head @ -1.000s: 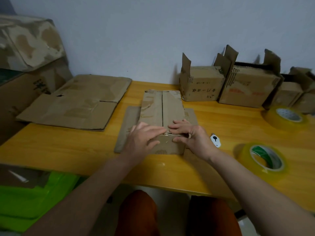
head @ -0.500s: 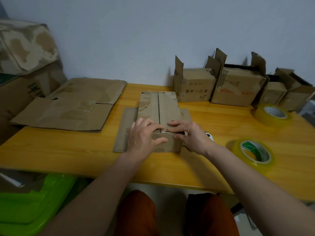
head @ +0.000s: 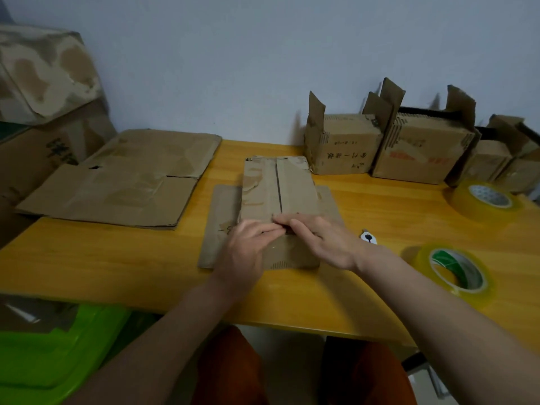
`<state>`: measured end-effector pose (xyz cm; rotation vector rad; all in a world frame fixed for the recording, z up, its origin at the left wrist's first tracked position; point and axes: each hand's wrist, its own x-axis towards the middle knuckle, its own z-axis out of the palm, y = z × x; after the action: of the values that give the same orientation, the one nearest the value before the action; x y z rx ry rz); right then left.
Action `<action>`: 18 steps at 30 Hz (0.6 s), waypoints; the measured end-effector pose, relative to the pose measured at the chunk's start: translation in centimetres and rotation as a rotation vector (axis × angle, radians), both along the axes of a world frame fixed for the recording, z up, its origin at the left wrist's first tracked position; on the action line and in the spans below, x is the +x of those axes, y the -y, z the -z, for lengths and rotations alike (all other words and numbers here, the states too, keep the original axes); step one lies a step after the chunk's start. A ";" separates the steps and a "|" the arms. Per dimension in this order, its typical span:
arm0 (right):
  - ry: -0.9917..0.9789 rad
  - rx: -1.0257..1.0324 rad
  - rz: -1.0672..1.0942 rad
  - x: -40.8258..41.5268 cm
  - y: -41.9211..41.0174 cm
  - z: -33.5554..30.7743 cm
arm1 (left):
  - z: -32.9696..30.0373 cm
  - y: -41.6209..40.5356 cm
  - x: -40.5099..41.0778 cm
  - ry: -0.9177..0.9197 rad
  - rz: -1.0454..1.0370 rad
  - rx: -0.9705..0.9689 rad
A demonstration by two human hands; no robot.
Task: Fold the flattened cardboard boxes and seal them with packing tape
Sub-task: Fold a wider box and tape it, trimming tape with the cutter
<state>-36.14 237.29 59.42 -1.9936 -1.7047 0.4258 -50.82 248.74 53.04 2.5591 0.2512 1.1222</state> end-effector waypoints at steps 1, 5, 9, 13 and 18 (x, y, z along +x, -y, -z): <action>0.027 -0.029 -0.001 0.5 -0.4 0.0 | 0.2 -0.1 0.1 -0.007 -0.001 0.001; 0.173 -0.146 -0.006 2.0 -2.5 -0.6 | 0.3 -0.1 0.1 -0.004 0.008 0.013; 0.248 -0.201 0.031 3.4 -4.9 -0.9 | 0.2 -0.1 0.5 0.001 -0.001 0.015; 0.074 -0.179 0.003 3.3 -4.9 -0.8 | -0.3 0.1 0.4 -0.011 -0.026 -0.005; 0.162 -0.176 0.021 4.3 -7.1 -0.3 | -0.1 -0.4 0.7 -0.024 0.026 0.038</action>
<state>-31.86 244.43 59.74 -2.2228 -1.7953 0.4303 -50.12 249.18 53.13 2.6026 0.2038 1.0983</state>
